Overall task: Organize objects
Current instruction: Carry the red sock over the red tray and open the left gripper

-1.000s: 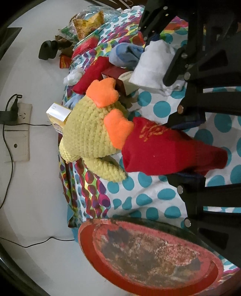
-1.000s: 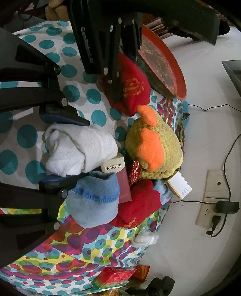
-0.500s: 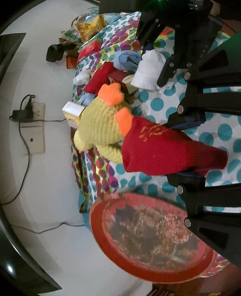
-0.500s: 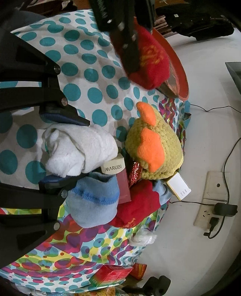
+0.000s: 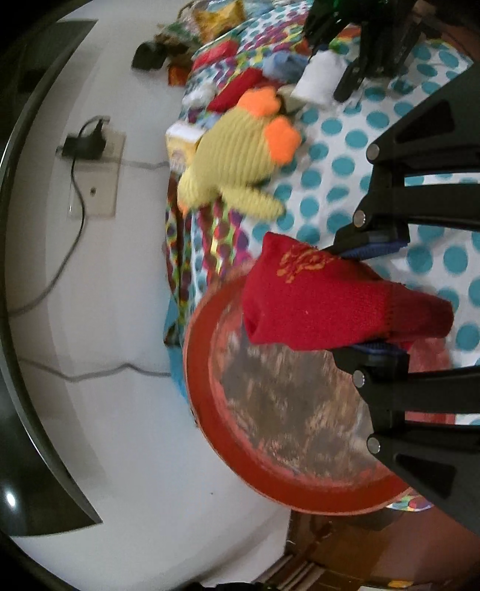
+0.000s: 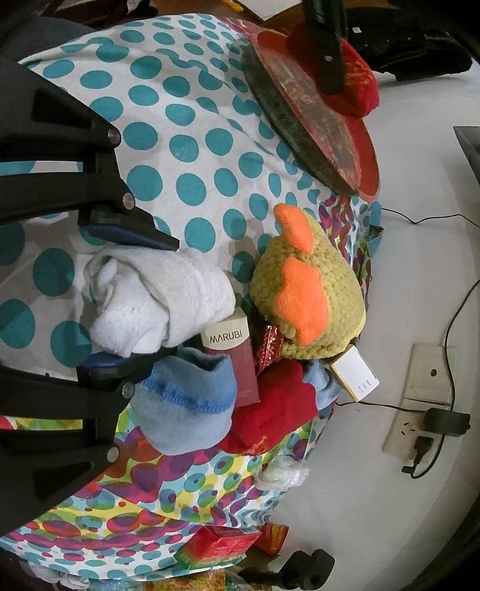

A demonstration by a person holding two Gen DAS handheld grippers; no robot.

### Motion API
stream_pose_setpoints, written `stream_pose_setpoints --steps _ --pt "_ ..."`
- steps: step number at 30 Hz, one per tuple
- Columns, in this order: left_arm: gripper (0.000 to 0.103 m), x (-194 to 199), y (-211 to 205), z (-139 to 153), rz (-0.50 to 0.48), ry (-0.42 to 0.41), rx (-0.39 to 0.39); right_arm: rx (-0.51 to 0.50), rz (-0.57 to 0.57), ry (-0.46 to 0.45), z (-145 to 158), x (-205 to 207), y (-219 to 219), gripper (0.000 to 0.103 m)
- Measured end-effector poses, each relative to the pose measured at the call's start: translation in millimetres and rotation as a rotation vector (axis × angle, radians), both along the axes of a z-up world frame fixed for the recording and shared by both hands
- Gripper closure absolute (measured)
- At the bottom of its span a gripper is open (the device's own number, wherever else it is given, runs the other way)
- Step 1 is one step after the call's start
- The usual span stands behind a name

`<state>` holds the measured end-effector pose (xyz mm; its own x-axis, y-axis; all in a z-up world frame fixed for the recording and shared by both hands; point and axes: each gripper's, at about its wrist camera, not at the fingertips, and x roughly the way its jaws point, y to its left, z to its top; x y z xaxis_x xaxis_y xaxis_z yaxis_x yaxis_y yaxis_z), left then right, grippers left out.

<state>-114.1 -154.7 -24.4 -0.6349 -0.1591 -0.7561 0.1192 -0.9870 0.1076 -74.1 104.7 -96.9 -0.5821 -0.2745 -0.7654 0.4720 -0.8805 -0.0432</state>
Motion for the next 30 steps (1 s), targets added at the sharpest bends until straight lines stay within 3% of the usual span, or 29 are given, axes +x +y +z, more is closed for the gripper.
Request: stream_pose_setpoints --steps 7,11,16,20,27,30 --pt "0.067 -26 -61 -8 0.07 -0.033 -0.015 0.001 0.0 0.0 0 1 0 0.057" --pt "0.067 -44 -105 -13 0.112 -0.05 0.044 0.0 -0.001 0.0 0 0 0 0.057" --pt "0.067 -69 -134 -21 0.123 -0.084 -0.038 -0.008 -0.001 -0.006 -1 0 0 0.057" --pt "0.067 -89 -165 -29 0.168 -0.117 0.016 -0.019 -0.001 -0.015 -2 0 1 0.057" --pt "0.065 -114 -189 -40 0.217 -0.124 0.066 -0.035 -0.003 -0.028 -2 -1 2 0.056" --pt "0.064 -119 -193 -42 0.226 -0.119 0.035 -0.033 -0.003 -0.027 -2 -1 1 0.056"
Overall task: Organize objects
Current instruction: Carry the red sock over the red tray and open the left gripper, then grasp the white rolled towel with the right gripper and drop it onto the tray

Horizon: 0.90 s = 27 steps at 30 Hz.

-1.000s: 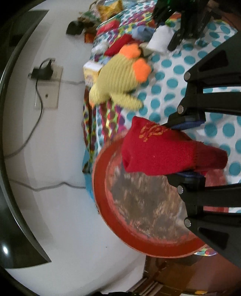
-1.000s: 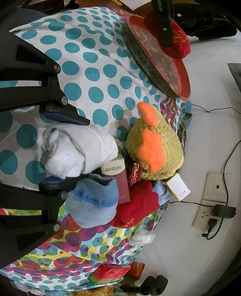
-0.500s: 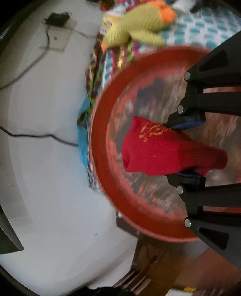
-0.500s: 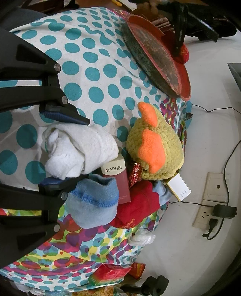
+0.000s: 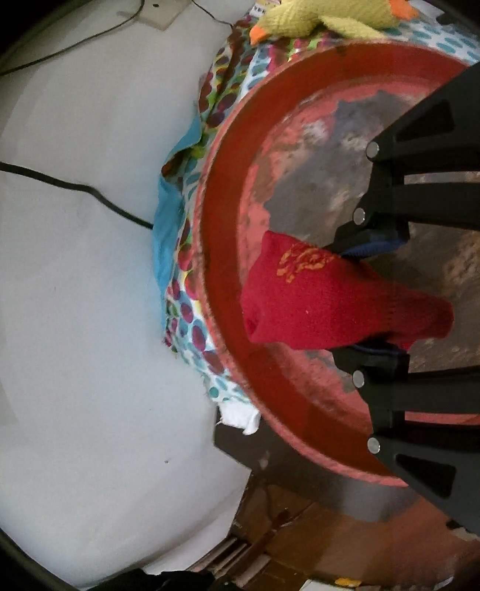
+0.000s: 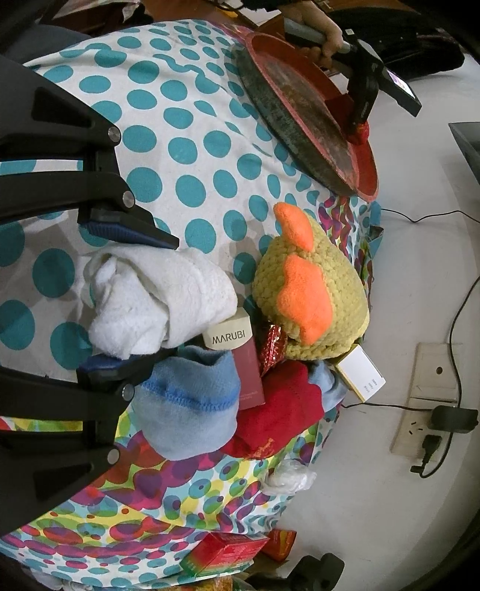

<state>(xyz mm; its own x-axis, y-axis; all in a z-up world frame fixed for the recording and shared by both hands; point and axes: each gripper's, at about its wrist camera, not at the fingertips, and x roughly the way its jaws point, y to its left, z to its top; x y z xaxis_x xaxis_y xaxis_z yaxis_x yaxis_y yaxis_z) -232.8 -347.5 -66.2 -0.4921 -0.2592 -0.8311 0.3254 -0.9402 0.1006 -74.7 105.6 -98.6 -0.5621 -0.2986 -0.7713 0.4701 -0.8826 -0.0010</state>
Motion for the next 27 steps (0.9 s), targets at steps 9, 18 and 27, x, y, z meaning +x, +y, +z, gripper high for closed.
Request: stream_pose_setpoints --steps 9,18,27 --pt "0.05 1 -3 -4 -0.018 0.007 0.04 -0.008 0.0 -0.006 1 -2 2 0.056" --pt "0.049 37 6 23 -0.021 0.063 0.024 -0.006 -0.002 -0.005 1 -1 1 0.056" --pt "0.049 137 67 31 -0.066 0.098 -0.032 0.013 -0.001 0.01 2 1 -1 0.057"
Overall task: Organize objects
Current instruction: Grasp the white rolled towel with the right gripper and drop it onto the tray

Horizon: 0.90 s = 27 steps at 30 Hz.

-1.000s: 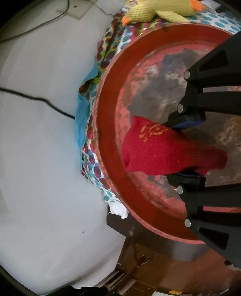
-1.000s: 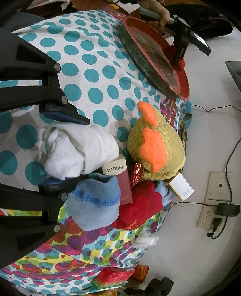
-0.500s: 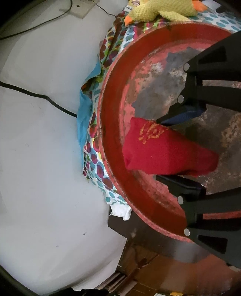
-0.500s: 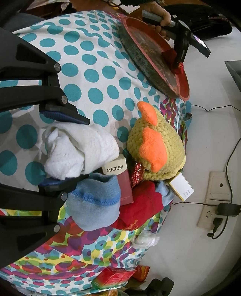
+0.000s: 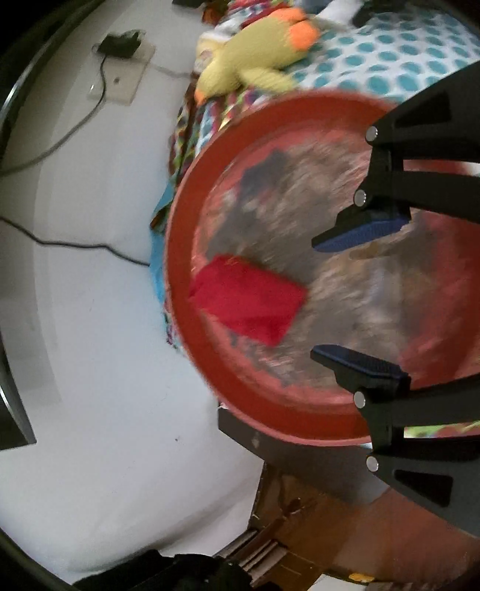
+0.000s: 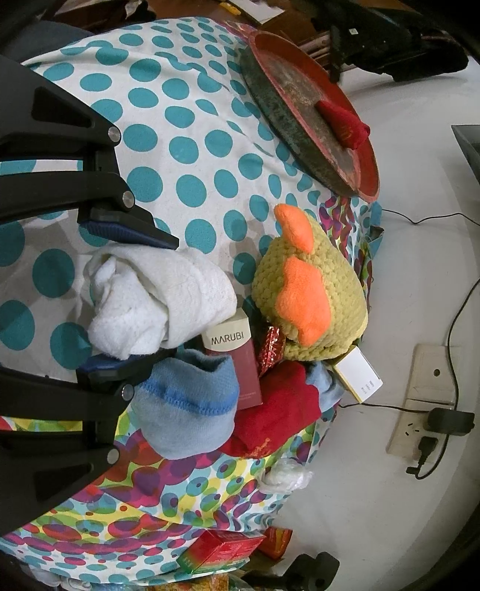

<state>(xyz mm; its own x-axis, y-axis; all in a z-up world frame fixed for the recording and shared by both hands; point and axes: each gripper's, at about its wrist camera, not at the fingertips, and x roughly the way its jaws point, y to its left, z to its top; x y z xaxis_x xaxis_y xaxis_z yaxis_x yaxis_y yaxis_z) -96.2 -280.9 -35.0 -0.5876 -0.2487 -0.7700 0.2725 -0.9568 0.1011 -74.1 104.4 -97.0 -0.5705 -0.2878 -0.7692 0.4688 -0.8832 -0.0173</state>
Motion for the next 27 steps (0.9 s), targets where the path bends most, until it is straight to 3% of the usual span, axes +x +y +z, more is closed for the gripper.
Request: stream_pose_setpoints --steps 3,9,17,23,27 --pt "0.049 33 20 2 0.002 0.016 0.014 0.001 0.005 0.01 1 2 -1 0.059" --pt "0.049 83 54 6 0.022 0.073 -0.076 0.002 0.008 0.026 5 10 -2 0.061" --pt "0.049 99 53 19 0.018 0.106 -0.018 -0.089 -0.007 -0.002 28 24 -5 0.061" --pt "0.049 101 37 15 0.068 0.084 -0.024 -0.106 0.051 0.021 59 23 -49 0.061" --pt "0.049 105 16 15 0.105 0.089 0.02 -0.136 0.105 0.021 78 9 -101 0.061"
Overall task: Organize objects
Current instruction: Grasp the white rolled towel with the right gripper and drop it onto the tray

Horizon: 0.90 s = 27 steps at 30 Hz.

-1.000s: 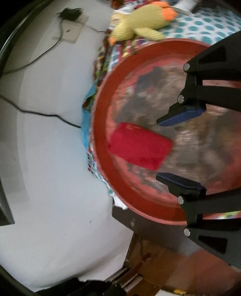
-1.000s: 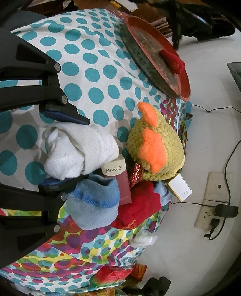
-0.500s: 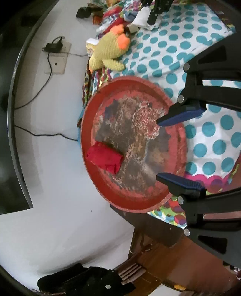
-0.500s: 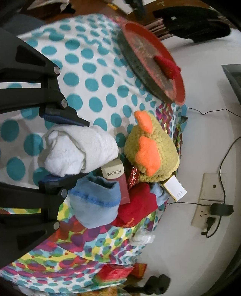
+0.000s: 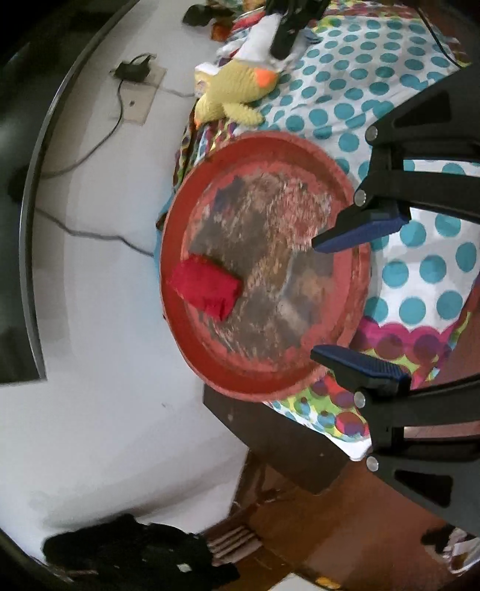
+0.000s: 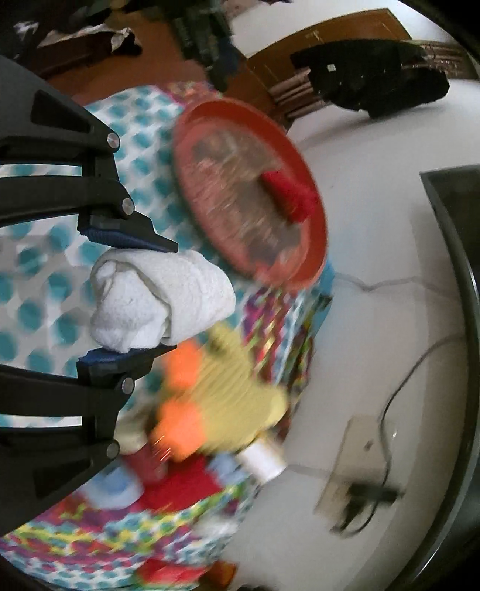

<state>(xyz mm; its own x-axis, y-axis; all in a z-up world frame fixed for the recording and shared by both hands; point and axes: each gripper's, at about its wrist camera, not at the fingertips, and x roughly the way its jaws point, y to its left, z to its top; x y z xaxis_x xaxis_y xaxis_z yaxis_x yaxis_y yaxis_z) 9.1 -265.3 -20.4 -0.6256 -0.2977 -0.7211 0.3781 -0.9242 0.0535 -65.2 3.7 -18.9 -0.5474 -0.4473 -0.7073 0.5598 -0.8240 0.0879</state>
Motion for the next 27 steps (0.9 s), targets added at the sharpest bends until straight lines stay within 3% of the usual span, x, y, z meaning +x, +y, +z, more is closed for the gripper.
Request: stream_pose_setpoints --steps 9,17,23,27 --pt "0.049 4 -32 -9 0.079 0.001 -0.033 0.004 0.011 -0.082 3 -75 -106 0.061" --pt "0.049 4 -56 -21 0.128 -0.027 0.003 0.101 -0.034 -0.197 -26 -165 -186 0.061" --pt "0.049 9 -56 -17 0.138 -0.005 -0.051 0.136 -0.056 -0.198 -38 -198 -216 0.061" --pt "0.049 10 -58 -17 0.125 0.003 -0.019 0.162 -0.066 -0.194 -42 -209 -221 0.061"
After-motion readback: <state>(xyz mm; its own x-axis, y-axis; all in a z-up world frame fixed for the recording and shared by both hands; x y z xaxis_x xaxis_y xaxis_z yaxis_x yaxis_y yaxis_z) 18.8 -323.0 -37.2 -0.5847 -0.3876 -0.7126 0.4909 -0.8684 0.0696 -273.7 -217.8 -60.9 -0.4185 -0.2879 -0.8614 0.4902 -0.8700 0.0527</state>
